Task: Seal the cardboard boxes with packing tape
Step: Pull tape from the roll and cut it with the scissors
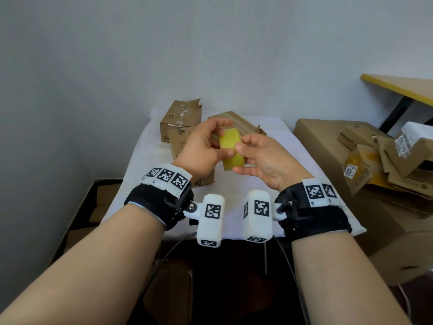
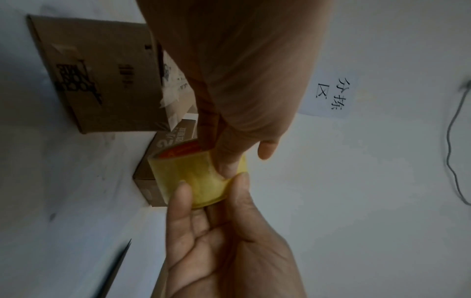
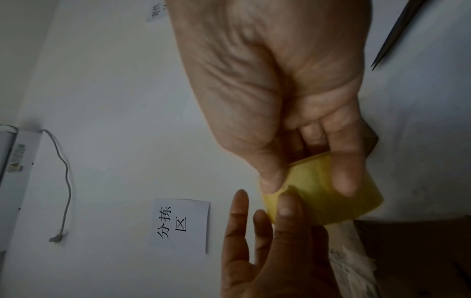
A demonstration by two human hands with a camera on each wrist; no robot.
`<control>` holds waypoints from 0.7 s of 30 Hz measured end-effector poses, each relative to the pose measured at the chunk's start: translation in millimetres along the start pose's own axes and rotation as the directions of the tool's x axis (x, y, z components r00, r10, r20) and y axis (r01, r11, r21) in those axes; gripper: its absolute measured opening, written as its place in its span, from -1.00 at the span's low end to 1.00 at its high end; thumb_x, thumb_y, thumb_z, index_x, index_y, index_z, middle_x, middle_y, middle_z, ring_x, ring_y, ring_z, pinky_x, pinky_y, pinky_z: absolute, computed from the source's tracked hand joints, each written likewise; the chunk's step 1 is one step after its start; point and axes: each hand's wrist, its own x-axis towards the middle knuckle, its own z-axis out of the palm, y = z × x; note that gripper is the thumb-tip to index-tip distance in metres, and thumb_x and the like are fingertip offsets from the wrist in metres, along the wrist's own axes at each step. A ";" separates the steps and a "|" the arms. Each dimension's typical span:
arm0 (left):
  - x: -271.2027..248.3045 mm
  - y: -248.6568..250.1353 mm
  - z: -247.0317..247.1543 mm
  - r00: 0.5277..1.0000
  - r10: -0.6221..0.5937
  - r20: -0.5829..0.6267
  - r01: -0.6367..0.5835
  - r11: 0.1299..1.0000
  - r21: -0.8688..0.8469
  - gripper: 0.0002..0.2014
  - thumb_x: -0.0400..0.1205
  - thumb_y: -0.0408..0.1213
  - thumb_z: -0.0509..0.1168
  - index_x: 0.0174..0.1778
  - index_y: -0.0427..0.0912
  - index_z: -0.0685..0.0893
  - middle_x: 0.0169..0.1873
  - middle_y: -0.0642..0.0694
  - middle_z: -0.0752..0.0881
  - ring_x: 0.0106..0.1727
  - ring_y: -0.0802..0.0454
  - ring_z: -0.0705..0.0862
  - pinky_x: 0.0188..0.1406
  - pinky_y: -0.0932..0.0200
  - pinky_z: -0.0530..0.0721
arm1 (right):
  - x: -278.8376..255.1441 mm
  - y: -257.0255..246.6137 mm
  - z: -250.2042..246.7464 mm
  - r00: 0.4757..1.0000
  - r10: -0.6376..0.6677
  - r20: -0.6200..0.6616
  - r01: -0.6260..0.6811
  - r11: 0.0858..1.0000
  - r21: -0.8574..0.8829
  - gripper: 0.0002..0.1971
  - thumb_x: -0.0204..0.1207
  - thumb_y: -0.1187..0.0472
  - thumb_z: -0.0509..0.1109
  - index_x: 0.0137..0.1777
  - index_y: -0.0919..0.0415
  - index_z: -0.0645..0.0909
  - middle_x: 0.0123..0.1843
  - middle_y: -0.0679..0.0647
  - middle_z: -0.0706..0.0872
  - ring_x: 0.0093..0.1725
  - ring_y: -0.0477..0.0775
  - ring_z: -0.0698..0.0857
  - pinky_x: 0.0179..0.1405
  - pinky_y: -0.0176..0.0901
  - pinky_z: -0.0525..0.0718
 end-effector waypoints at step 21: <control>1.8 -9.0 -1.3 0.991 -0.130 0.009 0.130 0.980 -0.153 -0.20 0.42 -0.63 0.54 0.52 -0.11 0.37 -0.03 -0.22 0.77 -0.16 0.04 0.72 -0.16 0.13 0.73 | -3.7 -3.0 1.9 0.979 -0.198 0.040 0.202 0.965 -0.165 -0.86 0.69 0.37 0.38 0.15 0.14 0.64 -0.01 0.00 0.82 -0.07 -0.04 0.79 -0.01 -0.05 0.76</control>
